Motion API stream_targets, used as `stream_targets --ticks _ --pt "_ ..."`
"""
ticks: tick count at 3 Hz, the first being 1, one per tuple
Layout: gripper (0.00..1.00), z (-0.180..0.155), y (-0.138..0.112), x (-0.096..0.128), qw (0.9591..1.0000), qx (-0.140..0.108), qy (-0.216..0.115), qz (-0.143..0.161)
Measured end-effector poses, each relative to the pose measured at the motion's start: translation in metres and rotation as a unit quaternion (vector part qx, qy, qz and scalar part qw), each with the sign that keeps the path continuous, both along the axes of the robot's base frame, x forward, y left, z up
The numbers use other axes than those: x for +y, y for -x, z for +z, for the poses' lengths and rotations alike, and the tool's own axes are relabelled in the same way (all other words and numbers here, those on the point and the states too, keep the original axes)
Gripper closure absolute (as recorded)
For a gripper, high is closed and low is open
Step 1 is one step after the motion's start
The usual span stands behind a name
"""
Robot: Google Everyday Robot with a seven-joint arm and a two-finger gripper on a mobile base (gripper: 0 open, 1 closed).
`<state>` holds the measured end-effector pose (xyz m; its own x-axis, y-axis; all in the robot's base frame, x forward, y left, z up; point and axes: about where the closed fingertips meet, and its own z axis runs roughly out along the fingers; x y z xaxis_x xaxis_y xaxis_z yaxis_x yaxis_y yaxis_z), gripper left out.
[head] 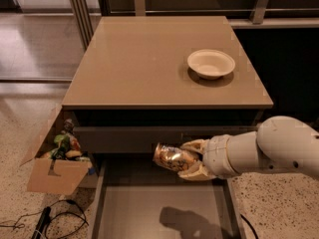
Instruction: Pick orange can from middle drawer and place on counter
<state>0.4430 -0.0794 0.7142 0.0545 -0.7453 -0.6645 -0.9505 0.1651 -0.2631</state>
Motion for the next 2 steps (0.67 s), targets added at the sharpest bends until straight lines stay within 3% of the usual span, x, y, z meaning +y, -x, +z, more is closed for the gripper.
stream_targets --ticks 1,2 --pt "1.00 0.084 -0.006 0.032 0.9960 -0.070 0.039 0.039" --pt "1.00 0.163 -0.015 0.061 0.9857 -0.135 0.076 0.067"
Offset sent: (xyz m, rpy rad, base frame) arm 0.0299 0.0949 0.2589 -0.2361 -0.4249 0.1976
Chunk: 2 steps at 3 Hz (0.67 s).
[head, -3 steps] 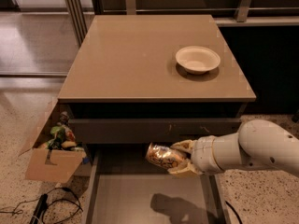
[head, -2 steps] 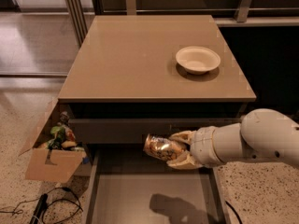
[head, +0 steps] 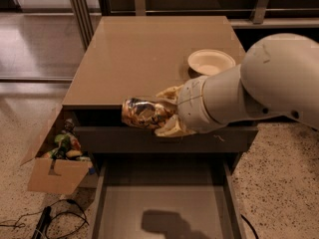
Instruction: Pick orange can from middle drawer and place on counter
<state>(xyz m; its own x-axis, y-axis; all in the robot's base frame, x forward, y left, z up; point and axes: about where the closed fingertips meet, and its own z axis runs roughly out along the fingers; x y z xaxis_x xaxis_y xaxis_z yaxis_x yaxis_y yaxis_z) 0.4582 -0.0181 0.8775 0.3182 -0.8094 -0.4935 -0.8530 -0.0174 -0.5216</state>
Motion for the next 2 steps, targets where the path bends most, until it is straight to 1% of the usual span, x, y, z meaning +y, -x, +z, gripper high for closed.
stream_targets --ticks 1,2 --pt "1.00 0.0253 -0.0041 0.0093 0.9997 -0.022 0.006 0.008" --pt "1.00 0.0244 -0.0035 0.0092 0.9997 -0.022 0.007 0.008"
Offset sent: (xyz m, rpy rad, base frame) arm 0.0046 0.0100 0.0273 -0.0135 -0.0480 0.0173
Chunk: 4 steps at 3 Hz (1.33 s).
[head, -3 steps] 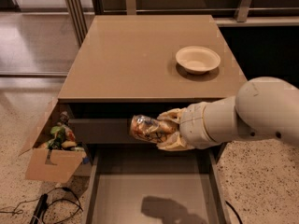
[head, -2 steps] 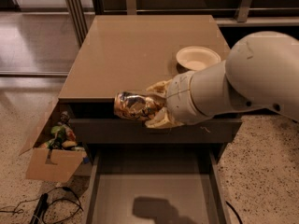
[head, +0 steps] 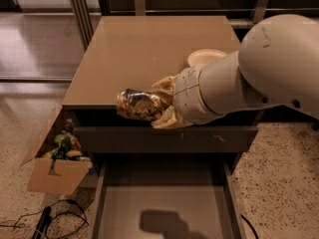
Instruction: Pick orange can from middle drawer and place on counter
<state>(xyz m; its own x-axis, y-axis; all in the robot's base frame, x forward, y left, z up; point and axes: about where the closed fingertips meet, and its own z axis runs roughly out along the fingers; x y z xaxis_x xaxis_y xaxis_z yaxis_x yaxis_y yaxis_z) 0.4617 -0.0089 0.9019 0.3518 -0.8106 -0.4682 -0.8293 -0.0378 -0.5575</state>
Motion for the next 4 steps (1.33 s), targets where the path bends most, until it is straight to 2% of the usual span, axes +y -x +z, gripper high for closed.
stream_targets --ticks 1,2,3,4 --pt "1.00 0.008 -0.008 0.003 0.9999 -0.014 0.002 0.002" --pt "1.00 0.024 -0.045 0.002 0.9994 -0.033 -0.004 0.014" --pt "1.00 0.059 -0.112 0.008 0.9977 -0.060 -0.020 0.026" --pt "1.00 0.068 -0.147 0.016 0.9973 -0.061 -0.027 0.031"
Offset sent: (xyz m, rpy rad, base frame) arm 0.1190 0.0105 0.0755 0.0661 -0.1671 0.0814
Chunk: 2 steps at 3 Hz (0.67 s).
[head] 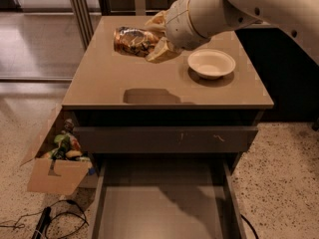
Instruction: Pick orange can from middle drawer and place on counter
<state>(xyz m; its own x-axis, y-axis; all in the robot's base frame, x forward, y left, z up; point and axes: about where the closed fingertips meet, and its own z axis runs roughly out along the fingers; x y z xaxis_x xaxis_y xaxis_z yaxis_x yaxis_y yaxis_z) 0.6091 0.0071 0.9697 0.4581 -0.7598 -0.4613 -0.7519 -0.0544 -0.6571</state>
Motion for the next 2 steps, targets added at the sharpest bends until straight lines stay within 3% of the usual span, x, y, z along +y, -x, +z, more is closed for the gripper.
stream_targets --ticks 2 --pt "1.00 -0.032 -0.045 0.022 0.9993 0.033 0.003 0.015"
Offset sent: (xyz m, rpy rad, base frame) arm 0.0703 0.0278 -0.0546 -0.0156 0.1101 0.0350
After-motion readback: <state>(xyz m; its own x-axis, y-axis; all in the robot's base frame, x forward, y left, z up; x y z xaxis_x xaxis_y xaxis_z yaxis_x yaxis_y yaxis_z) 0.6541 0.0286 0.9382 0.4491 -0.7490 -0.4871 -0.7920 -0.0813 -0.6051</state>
